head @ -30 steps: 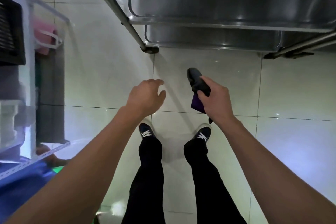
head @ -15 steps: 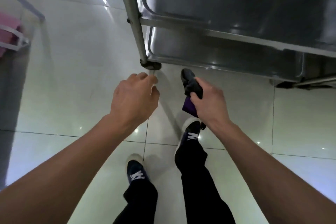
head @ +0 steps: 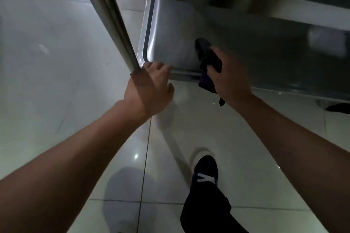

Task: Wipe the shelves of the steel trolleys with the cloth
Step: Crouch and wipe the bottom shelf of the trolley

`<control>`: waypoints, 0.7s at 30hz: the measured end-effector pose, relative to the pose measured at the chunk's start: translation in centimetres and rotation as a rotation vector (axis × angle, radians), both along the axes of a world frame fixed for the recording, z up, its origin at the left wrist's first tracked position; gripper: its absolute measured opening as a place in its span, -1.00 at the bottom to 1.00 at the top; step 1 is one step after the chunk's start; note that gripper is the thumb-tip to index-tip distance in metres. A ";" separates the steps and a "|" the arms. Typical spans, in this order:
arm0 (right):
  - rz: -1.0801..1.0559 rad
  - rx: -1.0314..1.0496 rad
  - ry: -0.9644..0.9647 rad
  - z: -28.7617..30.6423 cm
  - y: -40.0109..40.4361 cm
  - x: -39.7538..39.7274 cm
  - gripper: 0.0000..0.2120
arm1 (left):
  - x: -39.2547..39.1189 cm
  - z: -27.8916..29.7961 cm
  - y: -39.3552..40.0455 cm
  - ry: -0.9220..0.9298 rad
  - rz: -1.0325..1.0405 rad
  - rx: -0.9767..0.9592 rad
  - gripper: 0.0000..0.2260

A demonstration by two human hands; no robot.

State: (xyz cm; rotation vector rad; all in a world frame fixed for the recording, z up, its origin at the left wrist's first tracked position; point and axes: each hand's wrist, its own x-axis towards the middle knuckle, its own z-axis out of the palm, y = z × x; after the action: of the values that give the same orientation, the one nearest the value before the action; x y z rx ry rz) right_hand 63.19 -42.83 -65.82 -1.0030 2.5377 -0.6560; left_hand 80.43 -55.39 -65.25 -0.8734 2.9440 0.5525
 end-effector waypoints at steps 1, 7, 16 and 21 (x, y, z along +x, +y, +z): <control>0.005 -0.011 0.008 -0.8 -0.5 -0.8 -0.52 | -0.6 -0.9 -0.4 0.008 -0.001 -0.005 -0.66; 0.165 -0.027 0.111 -5.8 -3.5 -2.2 -0.54 | -2.0 -5.9 -1.7 0.002 -0.028 -0.073 -0.64; 0.164 -0.019 0.163 -10.3 -4.7 -0.3 -0.55 | 0.2 -8.8 -2.7 0.060 -0.080 -0.167 -0.74; 0.178 0.003 0.153 -10.5 -4.8 -0.2 -0.54 | 1.2 -8.8 -2.1 0.045 -0.033 -0.139 -0.74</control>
State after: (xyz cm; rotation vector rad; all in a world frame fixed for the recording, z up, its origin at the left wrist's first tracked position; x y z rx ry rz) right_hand 62.98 -47.62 -76.37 -1.3067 2.5361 -0.5437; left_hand 81.65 -57.48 -74.06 -0.8328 3.0621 0.3752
